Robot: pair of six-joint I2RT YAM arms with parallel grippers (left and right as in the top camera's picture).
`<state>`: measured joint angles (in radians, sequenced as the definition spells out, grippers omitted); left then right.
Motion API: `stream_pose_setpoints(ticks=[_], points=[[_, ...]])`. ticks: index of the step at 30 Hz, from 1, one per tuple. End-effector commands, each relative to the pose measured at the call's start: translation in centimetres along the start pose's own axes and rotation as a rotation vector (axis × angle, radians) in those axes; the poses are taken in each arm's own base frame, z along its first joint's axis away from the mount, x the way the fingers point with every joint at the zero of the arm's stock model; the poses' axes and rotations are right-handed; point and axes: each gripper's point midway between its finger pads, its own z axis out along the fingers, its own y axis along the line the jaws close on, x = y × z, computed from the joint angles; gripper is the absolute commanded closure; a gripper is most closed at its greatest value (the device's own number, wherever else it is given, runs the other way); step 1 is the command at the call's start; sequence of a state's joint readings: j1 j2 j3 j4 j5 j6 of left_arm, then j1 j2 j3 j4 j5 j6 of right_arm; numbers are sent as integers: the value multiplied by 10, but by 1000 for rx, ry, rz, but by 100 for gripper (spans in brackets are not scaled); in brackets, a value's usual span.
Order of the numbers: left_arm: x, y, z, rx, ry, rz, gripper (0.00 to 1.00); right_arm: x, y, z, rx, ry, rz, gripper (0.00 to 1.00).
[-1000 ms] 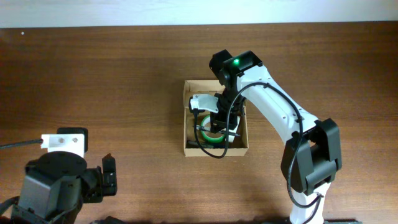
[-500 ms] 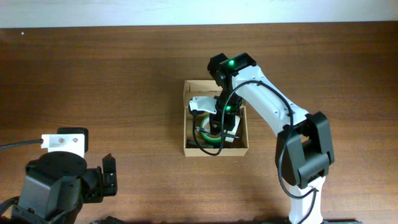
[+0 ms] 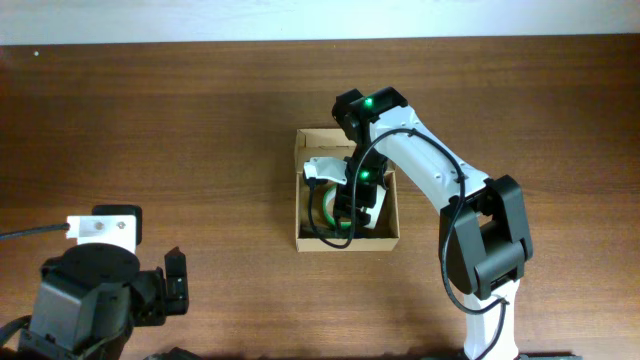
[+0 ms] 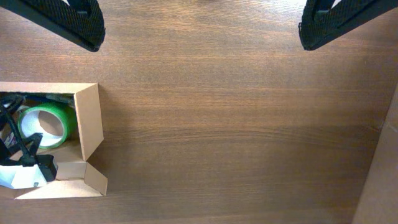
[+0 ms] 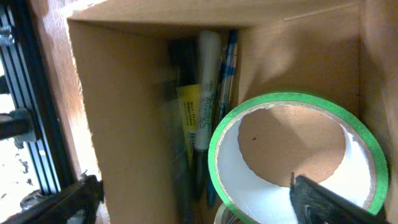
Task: Pack container
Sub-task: 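Carry the clear pen into the box and release it, then lift the right gripper out of the box and raise the left arm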
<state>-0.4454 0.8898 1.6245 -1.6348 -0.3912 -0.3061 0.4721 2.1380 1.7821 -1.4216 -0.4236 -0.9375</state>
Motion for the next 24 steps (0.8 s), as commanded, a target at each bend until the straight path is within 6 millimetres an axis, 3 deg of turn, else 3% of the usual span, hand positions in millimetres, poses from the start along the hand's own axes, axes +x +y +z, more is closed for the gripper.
stream_pose_setpoints(ticks=[1, 8, 12, 20, 24], points=[[1, -1, 0, 7, 2, 11, 0, -2, 2, 3, -18, -6, 13, 1], [0, 0, 0, 4, -1, 11, 1, -4, 2, -2, -12, -9, 40, 1], [-6, 0, 0, -3, -26, 2, 1, -17, 7, -33, 23, -29, 44, 1], [-17, 0, 0, -7, -71, -16, 0, -75, 24, -175, 337, -289, 108, 1], [-29, -3, -1, 8, -117, -37, 1, -65, 9, -244, 619, -412, 390, 1]])
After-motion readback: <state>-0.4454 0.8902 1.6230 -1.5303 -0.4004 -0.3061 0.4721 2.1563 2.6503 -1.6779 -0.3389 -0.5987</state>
